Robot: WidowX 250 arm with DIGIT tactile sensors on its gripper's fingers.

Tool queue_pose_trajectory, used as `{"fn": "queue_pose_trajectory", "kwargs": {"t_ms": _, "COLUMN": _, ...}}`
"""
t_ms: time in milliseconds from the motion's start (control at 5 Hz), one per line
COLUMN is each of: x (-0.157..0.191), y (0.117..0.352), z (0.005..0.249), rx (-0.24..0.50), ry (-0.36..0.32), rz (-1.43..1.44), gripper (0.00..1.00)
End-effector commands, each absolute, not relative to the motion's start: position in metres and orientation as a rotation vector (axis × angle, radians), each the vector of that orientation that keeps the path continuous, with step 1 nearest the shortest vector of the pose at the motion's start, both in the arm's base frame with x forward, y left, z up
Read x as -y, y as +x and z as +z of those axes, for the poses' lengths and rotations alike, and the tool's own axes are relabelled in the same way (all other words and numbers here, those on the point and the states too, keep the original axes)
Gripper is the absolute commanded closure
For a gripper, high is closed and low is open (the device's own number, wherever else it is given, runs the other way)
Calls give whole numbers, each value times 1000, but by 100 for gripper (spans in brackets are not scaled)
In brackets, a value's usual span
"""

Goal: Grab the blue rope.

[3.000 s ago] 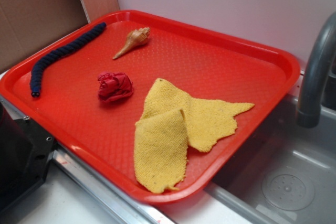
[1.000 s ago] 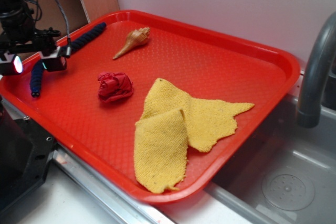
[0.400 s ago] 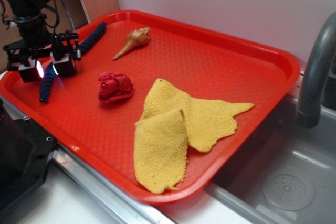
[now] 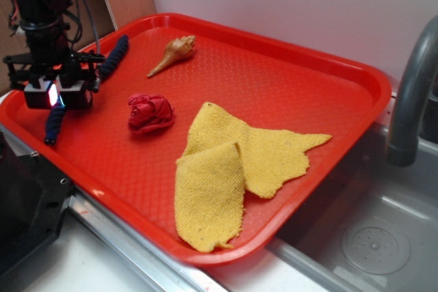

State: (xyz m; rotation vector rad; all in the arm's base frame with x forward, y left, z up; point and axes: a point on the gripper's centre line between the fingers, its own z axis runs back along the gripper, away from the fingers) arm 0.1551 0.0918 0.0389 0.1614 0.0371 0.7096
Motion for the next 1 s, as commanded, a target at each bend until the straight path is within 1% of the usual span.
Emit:
{"fn": "queue_pose_trajectory", "kwargs": {"t_ms": 0, "x": -38, "y": 195, "z": 148, "rx": 202, "ry": 114, "rz": 253, "gripper": 100}}
{"fn": "queue_pose_trajectory", "kwargs": {"t_ms": 200, "x": -27, "y": 199, "z": 198, "rx": 300, "ry": 110, "rz": 318, "gripper": 100}}
{"fn": "queue_pose_trajectory", "kwargs": {"t_ms": 400, "x": -20, "y": 203, "z": 215, "rx": 282, "ry": 67, "rz": 269, "gripper": 100}}
{"fn": "queue_pose_trajectory", "kwargs": {"t_ms": 600, "x": -13, "y": 195, "z": 207, "rx": 234, "ry": 39, "rz": 232, "gripper": 100}}
{"fn": "queue_pose_trajectory", "kwargs": {"t_ms": 800, "x": -11, "y": 193, "z": 199, "rx": 219, "ry": 71, "rz": 204, "gripper": 100}}
